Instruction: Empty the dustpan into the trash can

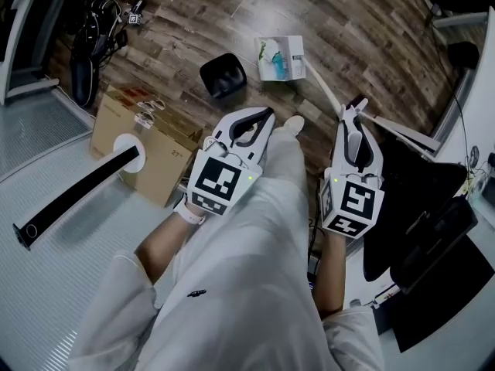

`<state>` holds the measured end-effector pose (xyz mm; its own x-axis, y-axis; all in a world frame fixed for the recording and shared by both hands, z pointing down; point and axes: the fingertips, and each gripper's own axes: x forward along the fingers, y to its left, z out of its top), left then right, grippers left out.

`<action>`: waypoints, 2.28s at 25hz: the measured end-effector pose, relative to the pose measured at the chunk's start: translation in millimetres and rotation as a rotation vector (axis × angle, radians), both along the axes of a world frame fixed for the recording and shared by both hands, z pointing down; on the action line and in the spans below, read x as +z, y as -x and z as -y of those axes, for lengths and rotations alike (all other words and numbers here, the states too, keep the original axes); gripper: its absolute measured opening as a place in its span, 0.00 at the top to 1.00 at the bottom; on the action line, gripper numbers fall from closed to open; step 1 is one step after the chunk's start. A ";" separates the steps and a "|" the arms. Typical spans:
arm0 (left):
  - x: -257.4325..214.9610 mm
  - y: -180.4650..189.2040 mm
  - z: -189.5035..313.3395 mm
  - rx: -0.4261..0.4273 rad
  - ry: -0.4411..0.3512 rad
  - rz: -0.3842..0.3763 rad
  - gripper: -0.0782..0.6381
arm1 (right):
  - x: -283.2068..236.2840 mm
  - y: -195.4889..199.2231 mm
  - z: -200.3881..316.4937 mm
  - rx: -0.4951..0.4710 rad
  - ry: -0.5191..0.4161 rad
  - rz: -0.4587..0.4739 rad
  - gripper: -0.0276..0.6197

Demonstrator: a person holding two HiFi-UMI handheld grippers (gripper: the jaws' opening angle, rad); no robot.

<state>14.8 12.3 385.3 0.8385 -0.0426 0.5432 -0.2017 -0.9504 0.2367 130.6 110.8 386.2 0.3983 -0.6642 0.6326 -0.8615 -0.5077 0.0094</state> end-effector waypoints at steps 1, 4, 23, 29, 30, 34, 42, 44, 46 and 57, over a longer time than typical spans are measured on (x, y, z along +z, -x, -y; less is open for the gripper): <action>-2.3 2.4 0.8 -0.003 -0.004 -0.001 0.88 | -3.5 1.8 0.8 -0.005 -0.004 -0.004 0.78; -8.8 8.3 4.3 -0.017 -0.020 -0.010 0.88 | -13.5 5.9 2.7 -0.018 -0.021 -0.018 0.78; -29.5 58.6 38.3 -0.126 -0.050 -0.040 0.88 | -66.1 44.5 35.2 -0.153 -0.100 -0.055 0.78; -33.2 75.7 57.5 -0.188 -0.054 -0.042 0.88 | -71.6 59.1 56.5 -0.221 -0.113 -0.053 0.78; -33.5 78.9 59.4 -0.199 -0.053 -0.041 0.88 | -72.2 62.5 59.2 -0.236 -0.113 -0.055 0.78; -33.1 91.7 69.9 -0.245 -0.058 -0.042 0.88 | -72.6 73.9 74.3 -0.294 -0.121 -0.064 0.78; -31.6 123.9 82.9 -0.354 -0.045 -0.027 0.88 | -74.1 92.5 101.3 -0.407 -0.134 -0.087 0.78; -29.9 127.9 86.6 -0.382 -0.047 -0.022 0.88 | -74.9 94.9 107.7 -0.447 -0.134 -0.104 0.78; -28.0 131.1 89.2 -0.412 -0.039 -0.023 0.88 | -75.3 97.3 113.2 -0.487 -0.130 -0.123 0.78; -25.3 157.4 80.5 -0.567 -0.035 -0.017 0.88 | -70.6 107.9 132.4 -0.648 -0.133 -0.166 0.78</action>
